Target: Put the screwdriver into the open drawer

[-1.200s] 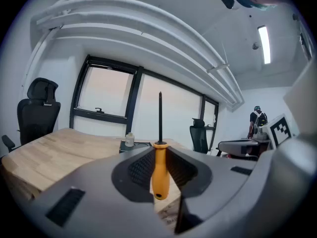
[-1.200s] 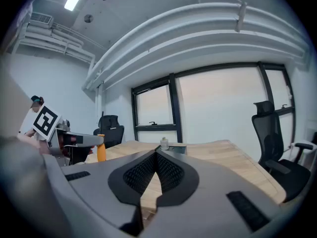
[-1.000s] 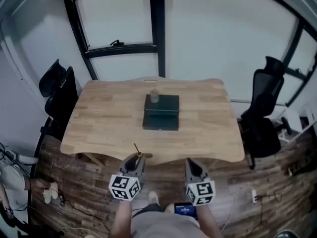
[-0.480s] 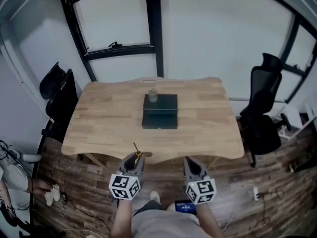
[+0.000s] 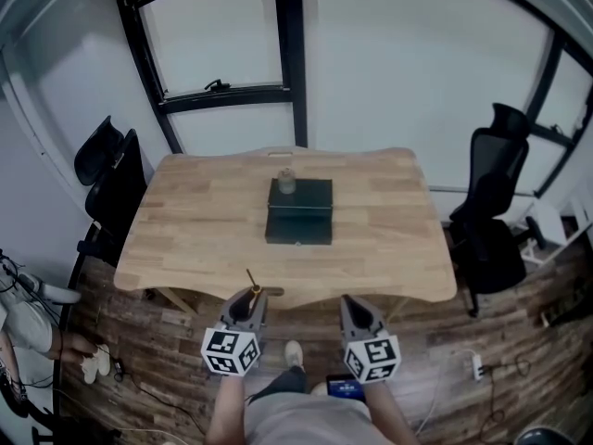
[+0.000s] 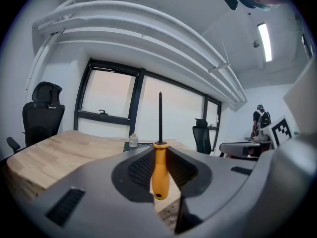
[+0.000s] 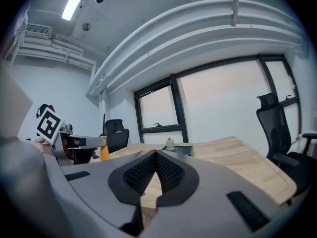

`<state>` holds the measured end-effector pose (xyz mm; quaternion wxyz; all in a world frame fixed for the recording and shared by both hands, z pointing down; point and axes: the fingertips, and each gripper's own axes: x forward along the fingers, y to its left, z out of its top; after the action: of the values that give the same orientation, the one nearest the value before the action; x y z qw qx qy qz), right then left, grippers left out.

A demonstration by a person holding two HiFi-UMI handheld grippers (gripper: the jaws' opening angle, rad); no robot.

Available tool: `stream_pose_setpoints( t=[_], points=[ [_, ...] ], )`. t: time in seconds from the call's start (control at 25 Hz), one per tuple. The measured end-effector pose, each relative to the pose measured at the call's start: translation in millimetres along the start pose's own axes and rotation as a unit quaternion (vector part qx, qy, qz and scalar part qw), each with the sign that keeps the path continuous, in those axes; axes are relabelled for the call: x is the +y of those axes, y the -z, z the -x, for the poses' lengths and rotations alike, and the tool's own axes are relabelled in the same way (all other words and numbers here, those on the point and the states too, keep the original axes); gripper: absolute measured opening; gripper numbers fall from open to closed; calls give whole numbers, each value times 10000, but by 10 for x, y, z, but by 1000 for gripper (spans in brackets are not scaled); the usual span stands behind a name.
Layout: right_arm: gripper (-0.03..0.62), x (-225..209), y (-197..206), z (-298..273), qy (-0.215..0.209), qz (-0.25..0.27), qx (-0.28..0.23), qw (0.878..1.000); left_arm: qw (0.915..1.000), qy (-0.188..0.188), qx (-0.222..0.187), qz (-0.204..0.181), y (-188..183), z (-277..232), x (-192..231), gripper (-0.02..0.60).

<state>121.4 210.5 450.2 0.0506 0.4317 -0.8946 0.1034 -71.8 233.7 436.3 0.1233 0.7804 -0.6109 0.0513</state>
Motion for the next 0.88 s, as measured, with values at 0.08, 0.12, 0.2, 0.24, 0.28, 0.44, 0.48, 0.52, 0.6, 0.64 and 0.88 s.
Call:
stream_pose_setpoints(
  t=[0.08, 0.12, 0.2, 0.24, 0.28, 0.44, 0.48, 0.52, 0.6, 0.64, 0.88],
  points=[
    [-2, -43, -1, -69, 18, 49, 37, 10000, 10000, -46, 14, 51, 23, -55, 61, 71],
    [-2, -70, 4, -102, 41, 76, 63, 9999, 9999, -70, 23, 74, 36, -85, 91, 71],
    [-2, -134, 22, -177, 83, 119, 128, 9998, 9999, -105, 35, 98, 49, -160, 142, 71],
    [-2, -168, 32, -224, 91, 135, 167, 9997, 9999, -111, 42, 100, 49, -210, 161, 71],
    [-2, -202, 41, -279, 92, 150, 208, 9996, 9999, -108, 50, 99, 46, -270, 180, 71],
    [-2, -329, 45, -568, 103, 223, 312, 9992, 9999, -44, 93, 92, 33, -583, 289, 71],
    [-2, -368, 38, -644, 118, 246, 337, 9991, 9999, -27, 110, 97, 30, -676, 321, 71],
    [-2, -412, 29, -721, 139, 293, 367, 9988, 9999, -10, 127, 108, 23, -772, 356, 71],
    [-2, -509, 21, -882, 197, 484, 412, 9978, 9998, 32, 158, 140, -3, -968, 430, 71],
    [-2, -558, 26, -962, 226, 586, 430, 9971, 9997, 53, 182, 153, -14, -1064, 469, 71],
    [-2, -674, -138, -1401, 316, 832, 845, 9924, 9991, 185, 342, 181, -90, -1614, 705, 71]
  ],
)
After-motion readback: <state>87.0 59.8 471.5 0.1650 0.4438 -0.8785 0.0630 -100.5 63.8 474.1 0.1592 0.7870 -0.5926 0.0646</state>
